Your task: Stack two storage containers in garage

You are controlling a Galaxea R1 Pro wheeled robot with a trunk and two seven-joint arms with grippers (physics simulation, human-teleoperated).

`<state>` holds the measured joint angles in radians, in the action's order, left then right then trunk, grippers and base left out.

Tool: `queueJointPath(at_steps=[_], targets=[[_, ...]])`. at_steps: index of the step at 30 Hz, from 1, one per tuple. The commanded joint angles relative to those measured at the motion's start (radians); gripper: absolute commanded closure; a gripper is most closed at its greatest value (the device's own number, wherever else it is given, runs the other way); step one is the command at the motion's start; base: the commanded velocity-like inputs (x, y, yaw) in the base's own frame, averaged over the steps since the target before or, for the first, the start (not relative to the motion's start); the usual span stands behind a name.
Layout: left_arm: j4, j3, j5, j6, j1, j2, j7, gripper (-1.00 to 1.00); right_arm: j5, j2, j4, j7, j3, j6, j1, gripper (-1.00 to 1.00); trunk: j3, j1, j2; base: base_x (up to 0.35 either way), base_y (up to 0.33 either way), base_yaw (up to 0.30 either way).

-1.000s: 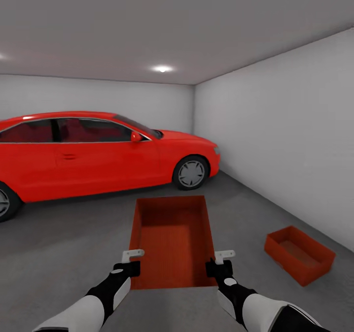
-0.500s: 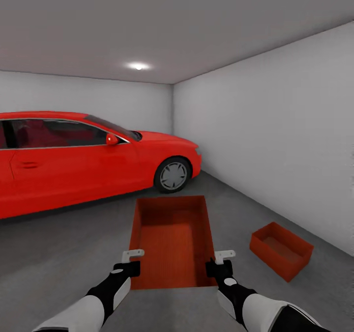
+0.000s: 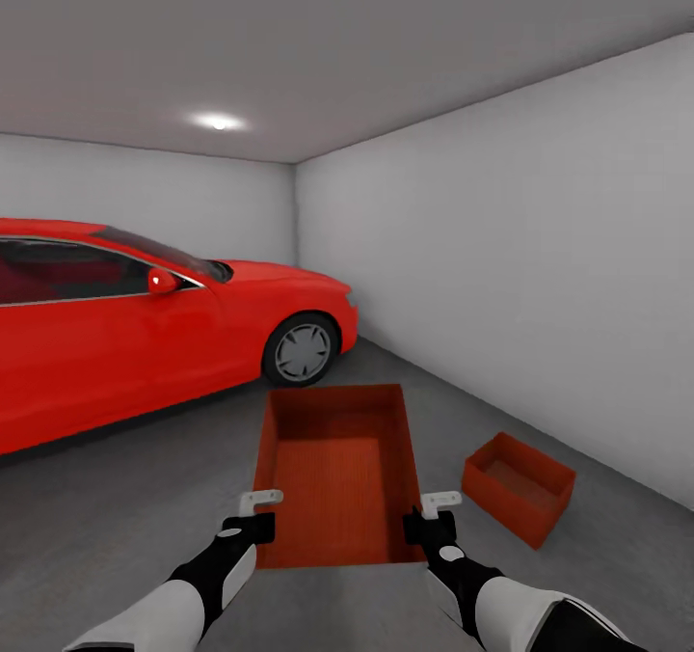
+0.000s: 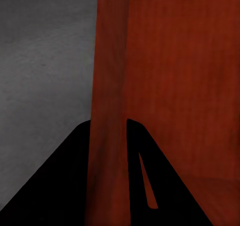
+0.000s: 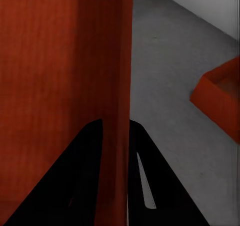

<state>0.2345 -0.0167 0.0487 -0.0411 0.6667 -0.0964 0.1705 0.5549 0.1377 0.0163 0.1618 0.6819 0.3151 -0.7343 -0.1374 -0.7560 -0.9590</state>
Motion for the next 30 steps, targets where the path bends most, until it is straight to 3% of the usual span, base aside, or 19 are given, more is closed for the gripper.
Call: queueJointPath(at_steps=[1, 30], targets=[[0.017, -0.029, -0.006, 0.001, 0.001, 0.026, 0.007, 1.0, 0.0, 0.0, 0.002, 0.002, -0.038, -0.001, 0.0, 1.0, -0.002, -0.001, -0.001, 0.317, 0.121, -0.283], [0.017, -0.029, -0.006, 0.001, 0.001, 0.032, 0.007, 1.0, 0.0, 0.0, 0.002, 0.002, -0.038, -0.001, 0.0, 1.0, -0.002, -0.001, -0.001, 0.317, 0.121, -0.284]])
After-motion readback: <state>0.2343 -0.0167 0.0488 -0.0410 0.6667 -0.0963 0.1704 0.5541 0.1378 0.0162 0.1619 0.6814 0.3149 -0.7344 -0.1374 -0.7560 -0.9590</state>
